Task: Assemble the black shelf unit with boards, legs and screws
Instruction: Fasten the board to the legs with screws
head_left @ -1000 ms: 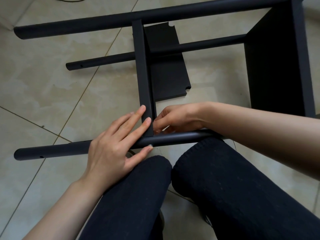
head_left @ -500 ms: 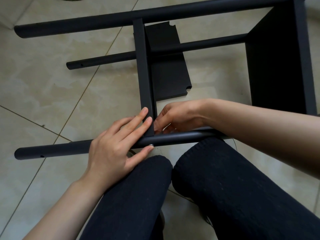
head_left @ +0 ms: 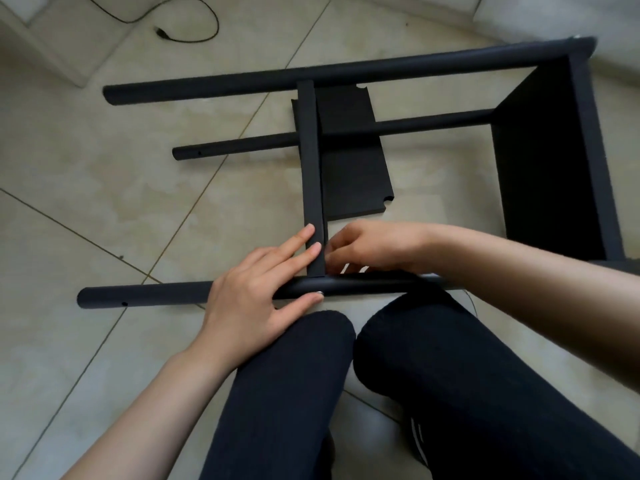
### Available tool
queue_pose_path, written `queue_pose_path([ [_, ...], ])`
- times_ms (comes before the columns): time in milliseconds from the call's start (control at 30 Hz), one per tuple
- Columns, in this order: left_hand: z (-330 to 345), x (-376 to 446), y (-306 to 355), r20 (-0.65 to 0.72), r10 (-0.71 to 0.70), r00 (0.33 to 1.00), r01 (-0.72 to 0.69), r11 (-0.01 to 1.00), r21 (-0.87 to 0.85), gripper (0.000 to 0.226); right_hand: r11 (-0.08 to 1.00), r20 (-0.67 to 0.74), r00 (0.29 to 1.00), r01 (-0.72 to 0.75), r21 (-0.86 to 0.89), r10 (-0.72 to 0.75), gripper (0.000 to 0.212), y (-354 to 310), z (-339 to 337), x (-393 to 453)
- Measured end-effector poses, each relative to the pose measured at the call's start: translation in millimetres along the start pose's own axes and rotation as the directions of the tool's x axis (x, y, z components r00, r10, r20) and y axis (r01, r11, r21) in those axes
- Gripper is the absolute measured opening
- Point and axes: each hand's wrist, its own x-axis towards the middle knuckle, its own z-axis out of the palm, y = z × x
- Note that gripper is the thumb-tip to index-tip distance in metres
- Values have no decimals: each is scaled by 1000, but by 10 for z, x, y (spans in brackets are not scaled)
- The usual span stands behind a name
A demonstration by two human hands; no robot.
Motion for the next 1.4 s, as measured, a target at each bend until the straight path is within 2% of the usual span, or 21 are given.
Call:
queue_pose_path([
  [100, -87, 43, 62, 21, -71, 997, 72, 996, -45, 54, 985, -84, 994, 59, -160, -74, 7, -38, -36, -193],
  [267, -195, 87, 132, 107, -206, 973, 222, 961, -167, 47, 958, -137, 980, 103, -268, -143, 34, -70, 41, -399],
  [367, -322, 13, 254, -12, -350, 937, 340, 917, -210, 29, 929, -188, 965, 105, -355, -181, 39, -92, 91, -486],
  [433, -409, -87, 350, -119, -504, 855, 449, 836, -315, 22, 909, -221, 954, 102, -403, -205, 37, -85, 136, -509],
  [500, -468, -176, 431, -164, -676, 718, 542, 691, -478, 13, 903, -255, 942, 96, -418, -218, 35, -78, 174, -524],
  [567, -486, -233, 463, -96, -821, 562, 608, 489, -625, 7, 914, -289, 934, 86, -397, -213, 34, -69, 193, -527],
  [633, -460, -242, 457, 169, -895, 412, 638, 151, -755, 7, 924, -308, 928, 83, -373, -208, 33, -60, 200, -522],
  [667, -438, -239, 457, 322, -880, 349, 625, -38, -780, 9, 928, -311, 928, 84, -362, -206, 32, -59, 206, -523],
  [700, -409, -235, 449, 437, -846, 306, 593, -190, -783, 11, 932, -312, 927, 90, -352, -208, 32, -54, 211, -524],
  [733, -380, -228, 432, 506, -812, 291, 548, -293, -784, 12, 933, -313, 926, 98, -345, -213, 31, -49, 214, -523],
  [833, -323, -156, 352, 535, -773, 341, 352, -423, -835, 13, 930, -320, 918, 114, -349, -233, 30, -19, 216, -514],
  [933, -313, -73, 312, 503, -789, 353, 182, -469, -864, 26, 937, -339, 910, 123, -328, -238, 31, -12, 210, -527],
  [1000, -331, -27, 325, 476, -800, 366, 151, -454, -878, 44, 941, -347, 906, 134, -310, -244, 31, -45, 172, -565],
  [1033, -362, 3, 335, 454, -805, 381, 158, -427, -890, 45, 940, -351, 901, 145, -308, -253, 31, -63, 133, -590],
  [1167, -563, 171, 426, 358, -810, 464, 201, -297, -934, 29, 940, -368, 882, 196, -280, -294, 29, -151, -69, -741],
  [1267, -744, 283, 548, 301, -804, 512, 212, -221, -952, 35, 940, -384, 872, 205, -273, -302, 28, -250, -172, -910],
  [1400, -979, 450, 733, 221, -782, 583, 229, -103, -968, 42, 915, -405, 854, 180, -360, -327, 31, -435, -308, -1167],
])
